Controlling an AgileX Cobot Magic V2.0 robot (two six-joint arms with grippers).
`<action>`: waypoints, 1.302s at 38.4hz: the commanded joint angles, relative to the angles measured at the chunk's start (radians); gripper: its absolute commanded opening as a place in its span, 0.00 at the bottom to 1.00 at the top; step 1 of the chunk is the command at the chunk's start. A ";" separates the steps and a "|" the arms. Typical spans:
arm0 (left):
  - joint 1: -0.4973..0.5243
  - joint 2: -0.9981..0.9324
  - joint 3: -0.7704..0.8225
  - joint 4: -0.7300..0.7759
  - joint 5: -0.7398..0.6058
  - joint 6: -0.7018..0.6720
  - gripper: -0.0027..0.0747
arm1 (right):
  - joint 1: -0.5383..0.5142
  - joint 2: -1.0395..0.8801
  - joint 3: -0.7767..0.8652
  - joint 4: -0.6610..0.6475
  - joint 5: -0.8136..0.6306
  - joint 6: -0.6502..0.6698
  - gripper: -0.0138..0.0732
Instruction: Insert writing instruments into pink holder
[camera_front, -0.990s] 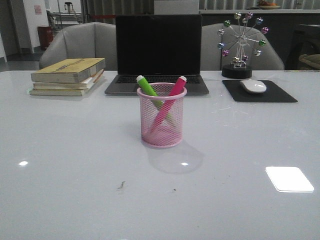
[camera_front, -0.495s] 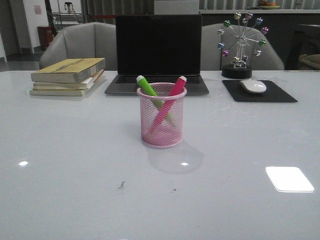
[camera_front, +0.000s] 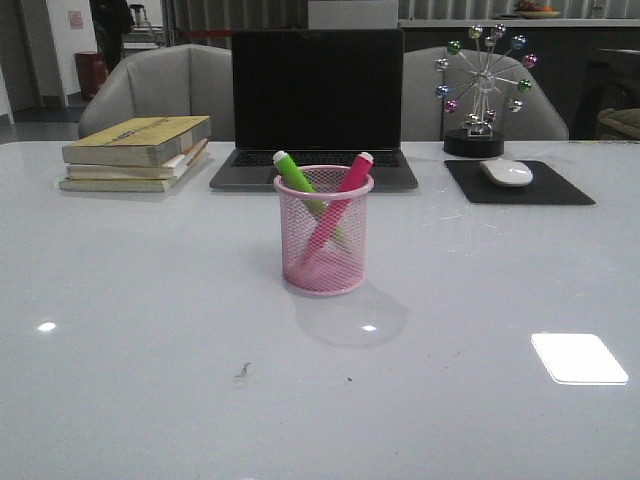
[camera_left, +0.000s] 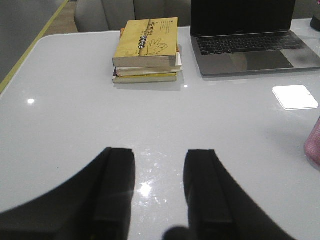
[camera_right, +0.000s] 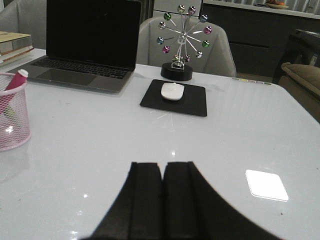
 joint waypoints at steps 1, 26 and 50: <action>0.003 -0.002 -0.027 0.004 -0.085 -0.002 0.31 | -0.007 -0.014 -0.008 -0.007 -0.078 0.004 0.22; 0.003 -0.002 -0.027 0.004 -0.085 -0.002 0.16 | -0.007 -0.014 -0.008 -0.007 -0.078 0.004 0.22; 0.132 -0.232 -0.025 -0.054 -0.049 -0.002 0.16 | -0.007 -0.014 -0.008 -0.007 -0.078 0.004 0.22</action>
